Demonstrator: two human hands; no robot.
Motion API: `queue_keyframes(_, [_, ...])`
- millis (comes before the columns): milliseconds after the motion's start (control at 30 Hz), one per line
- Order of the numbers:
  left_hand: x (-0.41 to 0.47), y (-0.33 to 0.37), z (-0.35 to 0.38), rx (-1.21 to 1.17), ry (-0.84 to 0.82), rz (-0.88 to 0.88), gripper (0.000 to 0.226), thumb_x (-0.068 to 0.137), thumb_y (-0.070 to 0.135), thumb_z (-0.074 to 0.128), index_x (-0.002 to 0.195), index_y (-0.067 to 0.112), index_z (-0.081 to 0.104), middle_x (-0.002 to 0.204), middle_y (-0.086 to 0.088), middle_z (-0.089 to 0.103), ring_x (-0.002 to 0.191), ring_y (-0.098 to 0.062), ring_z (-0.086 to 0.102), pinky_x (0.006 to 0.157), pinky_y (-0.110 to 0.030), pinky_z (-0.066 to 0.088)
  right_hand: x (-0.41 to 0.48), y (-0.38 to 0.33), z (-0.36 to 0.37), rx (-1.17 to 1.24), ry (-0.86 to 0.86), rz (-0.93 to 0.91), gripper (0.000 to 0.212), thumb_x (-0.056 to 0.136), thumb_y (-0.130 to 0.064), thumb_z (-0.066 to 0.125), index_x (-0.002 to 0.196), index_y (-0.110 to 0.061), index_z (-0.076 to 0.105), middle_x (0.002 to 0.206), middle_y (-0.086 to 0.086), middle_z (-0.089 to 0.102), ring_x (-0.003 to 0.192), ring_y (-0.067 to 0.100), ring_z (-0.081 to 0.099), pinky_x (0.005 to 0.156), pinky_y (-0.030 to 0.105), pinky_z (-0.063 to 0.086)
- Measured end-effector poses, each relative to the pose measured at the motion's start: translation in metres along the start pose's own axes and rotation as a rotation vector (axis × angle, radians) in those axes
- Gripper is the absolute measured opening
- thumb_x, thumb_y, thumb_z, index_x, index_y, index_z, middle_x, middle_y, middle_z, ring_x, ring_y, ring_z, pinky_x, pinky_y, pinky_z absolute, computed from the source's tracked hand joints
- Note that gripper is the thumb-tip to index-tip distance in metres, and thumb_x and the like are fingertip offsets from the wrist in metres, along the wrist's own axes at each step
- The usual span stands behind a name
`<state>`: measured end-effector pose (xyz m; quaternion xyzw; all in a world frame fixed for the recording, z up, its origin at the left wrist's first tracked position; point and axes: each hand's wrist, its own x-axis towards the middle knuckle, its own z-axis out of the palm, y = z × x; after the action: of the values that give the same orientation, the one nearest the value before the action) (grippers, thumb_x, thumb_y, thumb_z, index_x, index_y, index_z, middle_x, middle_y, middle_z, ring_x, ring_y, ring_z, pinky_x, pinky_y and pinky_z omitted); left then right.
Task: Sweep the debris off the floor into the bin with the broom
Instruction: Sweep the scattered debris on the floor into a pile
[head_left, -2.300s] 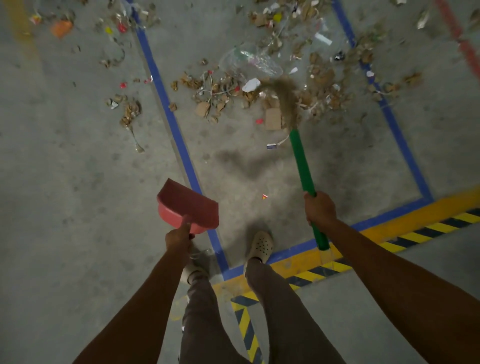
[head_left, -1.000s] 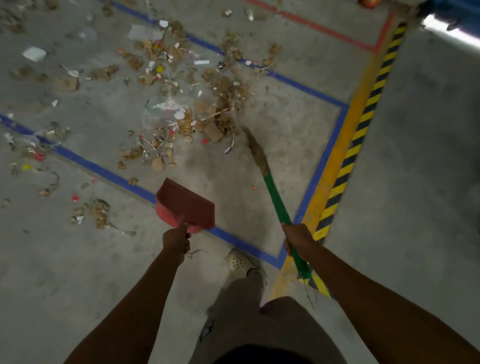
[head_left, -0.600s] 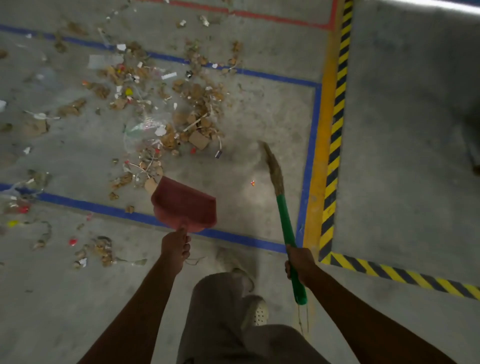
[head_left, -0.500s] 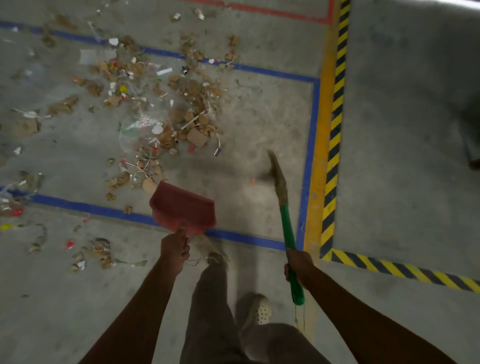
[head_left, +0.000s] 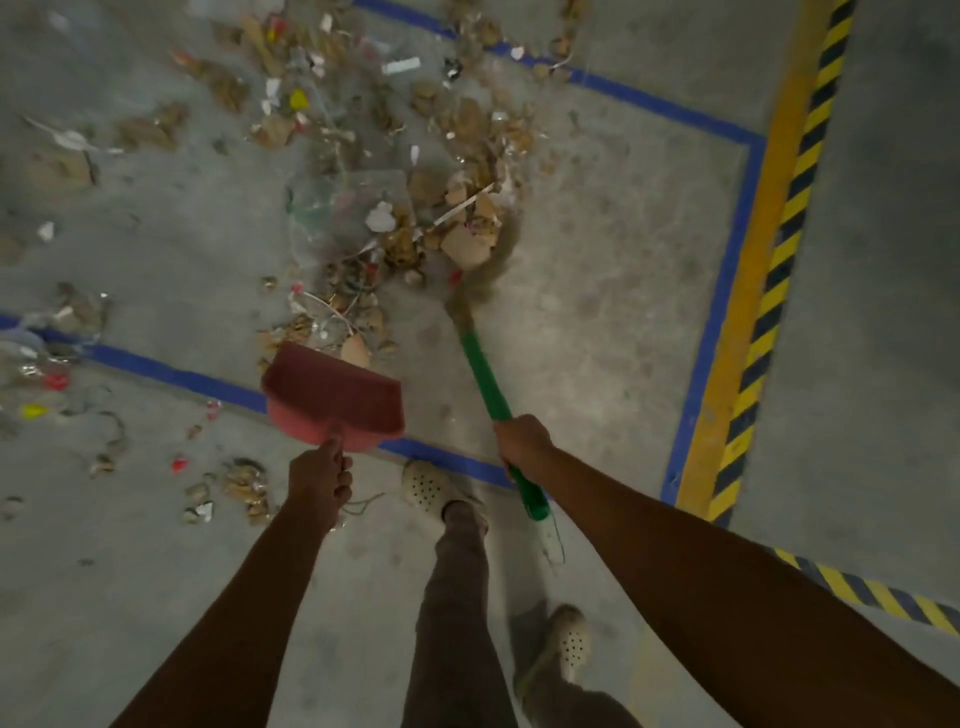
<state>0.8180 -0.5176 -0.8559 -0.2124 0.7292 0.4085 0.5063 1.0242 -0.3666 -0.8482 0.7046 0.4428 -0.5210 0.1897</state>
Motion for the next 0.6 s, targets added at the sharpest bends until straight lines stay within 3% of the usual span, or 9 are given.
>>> queue_keyframes(67, [0.014,0.022,-0.014,-0.006,0.017,0.015,0.027,0.102,0.031,0.053,0.077,0.020,0.052,0.052,0.002,0.042,0.028,-0.004,0.025,0.033,-0.010,0.016,-0.003,-0.034,0.003,-0.132,0.008,-0.096,0.043,0.101,-0.037,0.048,0.108,0.003,0.061,0.077,0.011,0.063,0.059,0.023,0.059,0.054,0.029,0.049])
queue_keyframes(200, [0.021,0.056,-0.030,0.012,0.038,0.048,0.029,0.102,0.026,0.052,0.076,0.016,0.050,0.055,0.000,0.042,0.028,-0.004,0.028,0.033,-0.009,0.020,-0.024,-0.058,0.001,-0.311,0.085,-0.247,0.045,0.102,-0.042,0.044,0.121,-0.004,0.056,0.111,0.014,0.066,0.098,0.030,0.067,0.080,0.036,0.056])
queue_keyframes(333, [0.012,0.080,-0.021,-0.013,0.027,0.044,0.027,0.102,0.023,0.050,0.076,0.016,0.050,0.057,-0.002,0.041,0.027,-0.004,0.028,0.032,-0.010,0.020,-0.044,-0.055,-0.022,-0.323,0.166,-0.258,0.039,0.102,-0.043,0.044,0.120,-0.010,0.055,0.106,0.009,0.066,0.094,0.025,0.065,0.072,0.032,0.050])
queue_keyframes(400, [0.007,0.093,-0.003,-0.035,0.019,0.070,0.029,0.102,0.021,0.050,0.074,0.015,0.048,0.049,-0.001,0.044,0.027,-0.004,0.028,0.033,-0.008,0.020,-0.045,-0.051,-0.042,-0.304,0.215,-0.228,0.039,0.101,-0.045,0.044,0.119,-0.013,0.055,0.105,0.009,0.066,0.094,0.027,0.066,0.076,0.035,0.052])
queue_keyframes(467, [0.004,0.107,0.019,-0.027,0.009,0.096,0.034,0.103,0.021,0.051,0.070,0.014,0.045,0.055,-0.007,0.043,0.026,-0.004,0.028,0.034,-0.008,0.020,-0.039,-0.048,-0.065,-0.282,0.265,-0.202,0.038,0.101,-0.045,0.045,0.118,-0.013,0.057,0.104,0.010,0.067,0.094,0.029,0.066,0.080,0.038,0.055])
queue_keyframes(600, [0.000,0.134,0.066,-0.010,-0.032,0.080,0.035,0.102,0.026,0.052,0.070,0.015,0.045,0.064,-0.006,0.040,0.029,-0.005,0.029,0.034,-0.011,0.020,-0.016,-0.052,-0.120,-0.131,0.346,-0.149,0.035,0.101,-0.039,0.049,0.115,-0.009,0.060,0.094,0.010,0.066,0.084,0.029,0.064,0.068,0.033,0.048])
